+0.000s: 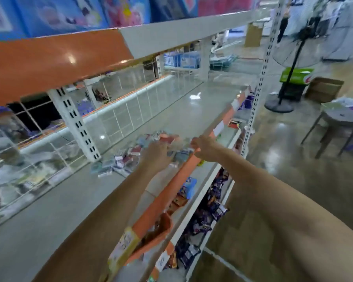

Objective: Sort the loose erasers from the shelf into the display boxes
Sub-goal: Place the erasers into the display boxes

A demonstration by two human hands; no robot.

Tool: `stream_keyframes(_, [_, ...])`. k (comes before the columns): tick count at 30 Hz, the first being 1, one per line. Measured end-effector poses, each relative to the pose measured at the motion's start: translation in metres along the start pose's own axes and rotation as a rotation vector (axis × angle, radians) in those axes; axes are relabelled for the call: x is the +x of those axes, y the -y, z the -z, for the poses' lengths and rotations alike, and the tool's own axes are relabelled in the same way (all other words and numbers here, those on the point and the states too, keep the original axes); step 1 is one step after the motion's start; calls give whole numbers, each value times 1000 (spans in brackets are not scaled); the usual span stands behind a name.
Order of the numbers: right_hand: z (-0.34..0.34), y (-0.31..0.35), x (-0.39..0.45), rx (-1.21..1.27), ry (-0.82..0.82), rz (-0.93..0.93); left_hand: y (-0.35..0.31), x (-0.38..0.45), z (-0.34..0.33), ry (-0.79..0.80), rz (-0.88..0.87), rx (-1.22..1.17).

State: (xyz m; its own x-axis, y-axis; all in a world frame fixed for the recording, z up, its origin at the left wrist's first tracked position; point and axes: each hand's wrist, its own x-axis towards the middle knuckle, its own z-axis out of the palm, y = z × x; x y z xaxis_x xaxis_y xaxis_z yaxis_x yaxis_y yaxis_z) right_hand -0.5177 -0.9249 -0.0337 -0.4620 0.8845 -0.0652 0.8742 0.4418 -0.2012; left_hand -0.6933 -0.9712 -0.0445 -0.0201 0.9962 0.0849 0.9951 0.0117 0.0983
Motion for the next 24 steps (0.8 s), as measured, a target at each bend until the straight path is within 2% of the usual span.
stream_keyframes(6, [-1, -6, 81, -29, 51, 78, 32, 59, -9, -114, 164, -118])
stream_keyframes(11, [-14, -4, 126, -53, 113, 177, 44, 94, -22, -59, 294, -111])
stream_keyframes(16, [-21, -16, 151, 46, 25, 209, 41, 109, -33, -48, 424, -69])
stream_keyframes(24, [-16, -44, 167, 172, 88, 345, 37, 115, -35, 15, 484, -82])
